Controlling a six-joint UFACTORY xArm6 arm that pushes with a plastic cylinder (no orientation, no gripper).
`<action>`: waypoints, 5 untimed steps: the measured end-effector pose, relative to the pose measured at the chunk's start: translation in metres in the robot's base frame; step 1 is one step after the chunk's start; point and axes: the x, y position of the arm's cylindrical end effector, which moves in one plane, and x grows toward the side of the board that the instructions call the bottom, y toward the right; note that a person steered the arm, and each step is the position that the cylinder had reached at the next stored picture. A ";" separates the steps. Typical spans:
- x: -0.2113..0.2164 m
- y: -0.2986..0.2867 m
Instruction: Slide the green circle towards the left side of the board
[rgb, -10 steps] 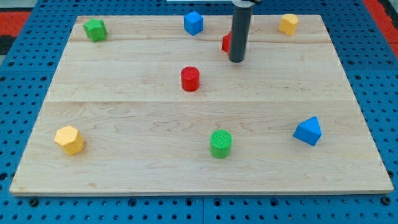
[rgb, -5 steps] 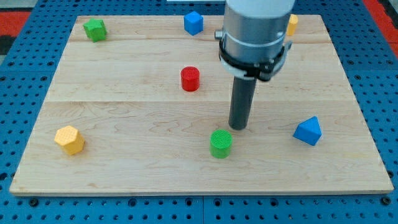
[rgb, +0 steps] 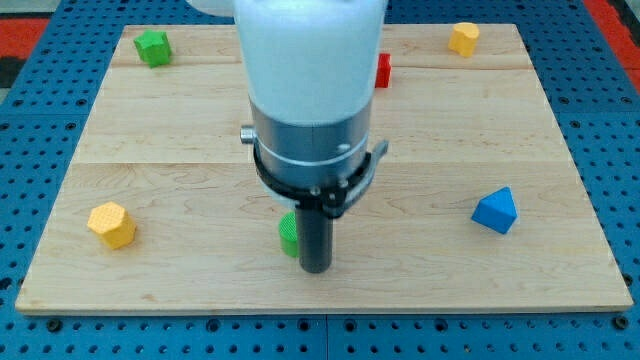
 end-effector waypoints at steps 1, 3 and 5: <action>-0.018 -0.012; -0.053 -0.044; -0.062 -0.043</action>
